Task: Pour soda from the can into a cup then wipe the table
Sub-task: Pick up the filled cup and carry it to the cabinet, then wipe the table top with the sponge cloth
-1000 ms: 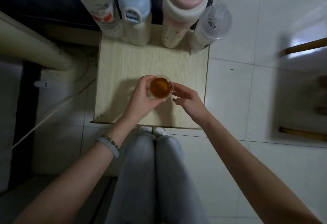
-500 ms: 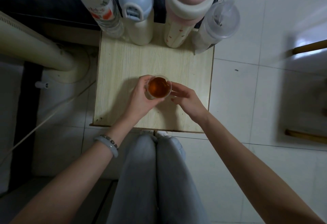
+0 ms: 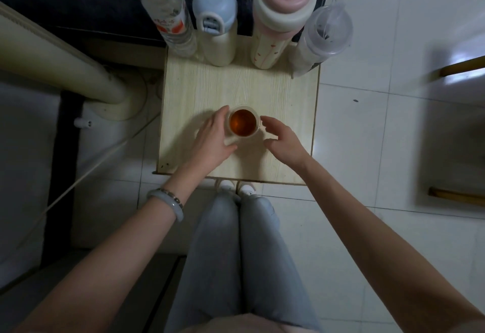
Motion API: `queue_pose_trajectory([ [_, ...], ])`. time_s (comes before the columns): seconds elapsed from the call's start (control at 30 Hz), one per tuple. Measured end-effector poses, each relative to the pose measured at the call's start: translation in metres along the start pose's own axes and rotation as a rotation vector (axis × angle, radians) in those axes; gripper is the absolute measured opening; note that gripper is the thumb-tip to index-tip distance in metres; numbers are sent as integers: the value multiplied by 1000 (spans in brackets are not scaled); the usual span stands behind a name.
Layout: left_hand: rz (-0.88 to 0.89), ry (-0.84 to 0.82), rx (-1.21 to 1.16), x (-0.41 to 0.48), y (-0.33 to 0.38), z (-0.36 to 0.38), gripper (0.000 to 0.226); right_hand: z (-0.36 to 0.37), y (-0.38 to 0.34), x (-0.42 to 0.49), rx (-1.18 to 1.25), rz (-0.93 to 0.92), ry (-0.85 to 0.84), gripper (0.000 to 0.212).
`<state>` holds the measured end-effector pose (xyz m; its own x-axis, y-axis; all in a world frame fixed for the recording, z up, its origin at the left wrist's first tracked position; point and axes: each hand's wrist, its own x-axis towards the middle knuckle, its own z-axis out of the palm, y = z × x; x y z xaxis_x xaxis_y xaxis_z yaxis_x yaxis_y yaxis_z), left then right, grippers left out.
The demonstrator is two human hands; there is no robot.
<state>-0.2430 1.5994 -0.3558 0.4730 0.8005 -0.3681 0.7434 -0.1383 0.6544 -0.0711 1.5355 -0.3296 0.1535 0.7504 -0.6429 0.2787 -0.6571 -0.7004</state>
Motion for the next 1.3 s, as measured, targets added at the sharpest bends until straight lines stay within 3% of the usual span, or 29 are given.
queue_pose_trajectory([
  [0.13,113,-4,320,-25,31,-42,95,-15,-32,-34,-274,-62,53,64],
  [0.27,213,42,490,-50,78,-93,95,-35,-75,-84,-486,-169,179,64],
  [0.57,338,154,592,-99,195,-177,90,-80,-159,-205,-651,-278,688,61],
  [0.9,769,118,789,-110,303,-187,83,-117,-168,-289,-653,-74,935,67],
  [1.3,1059,-5,769,-150,396,-93,82,-155,-84,-389,-538,247,1176,69],
])
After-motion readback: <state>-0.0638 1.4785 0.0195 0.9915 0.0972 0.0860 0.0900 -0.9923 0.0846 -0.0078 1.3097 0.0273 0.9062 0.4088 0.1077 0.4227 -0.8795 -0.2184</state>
